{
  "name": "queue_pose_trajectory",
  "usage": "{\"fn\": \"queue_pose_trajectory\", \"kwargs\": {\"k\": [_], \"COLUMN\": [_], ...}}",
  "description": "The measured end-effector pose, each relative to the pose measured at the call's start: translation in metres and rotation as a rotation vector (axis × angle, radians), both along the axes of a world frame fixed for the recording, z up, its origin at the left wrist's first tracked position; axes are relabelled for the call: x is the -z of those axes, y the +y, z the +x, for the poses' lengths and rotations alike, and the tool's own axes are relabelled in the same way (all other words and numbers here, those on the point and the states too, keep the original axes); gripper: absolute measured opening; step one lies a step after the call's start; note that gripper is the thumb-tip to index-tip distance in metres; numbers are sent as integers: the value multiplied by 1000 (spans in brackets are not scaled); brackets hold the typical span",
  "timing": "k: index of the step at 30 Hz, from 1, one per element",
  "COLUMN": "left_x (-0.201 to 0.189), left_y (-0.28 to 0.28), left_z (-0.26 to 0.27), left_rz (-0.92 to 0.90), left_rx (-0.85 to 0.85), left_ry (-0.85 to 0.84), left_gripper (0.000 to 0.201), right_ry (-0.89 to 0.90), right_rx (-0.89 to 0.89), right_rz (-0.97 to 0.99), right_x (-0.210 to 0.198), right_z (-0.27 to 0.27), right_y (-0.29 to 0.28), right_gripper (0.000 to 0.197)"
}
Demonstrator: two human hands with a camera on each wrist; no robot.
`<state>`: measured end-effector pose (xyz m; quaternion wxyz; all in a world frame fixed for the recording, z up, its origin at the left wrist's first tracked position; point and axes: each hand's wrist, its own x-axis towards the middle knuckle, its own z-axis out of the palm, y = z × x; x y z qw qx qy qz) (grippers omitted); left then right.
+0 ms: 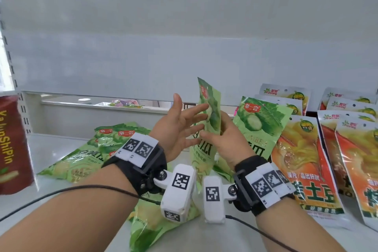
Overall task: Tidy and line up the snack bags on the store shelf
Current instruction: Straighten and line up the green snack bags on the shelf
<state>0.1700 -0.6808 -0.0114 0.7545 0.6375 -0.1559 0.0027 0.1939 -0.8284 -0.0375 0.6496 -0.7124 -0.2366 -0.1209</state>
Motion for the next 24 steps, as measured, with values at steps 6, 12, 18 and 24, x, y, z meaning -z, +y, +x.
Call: {"fn": "queue_pose_trajectory", "kwargs": {"k": [6, 12, 18, 24], "left_x": [14, 34, 39, 50], "left_y": [11, 29, 57, 85], "left_z": [-2, -12, -33, -48], "left_rz": [16, 173, 372, 526], "left_rx": [-257, -506, -663, -860], "left_ry": [32, 77, 10, 152], "left_gripper": [71, 21, 8, 23], "right_ry": [74, 240, 323, 283], "right_rx": [200, 255, 300, 305], "right_rz": [56, -32, -109, -188], "right_x": [11, 36, 44, 49], "right_z": [11, 16, 17, 13], "right_y": [-21, -24, -22, -21], "right_gripper": [25, 60, 64, 26]}}
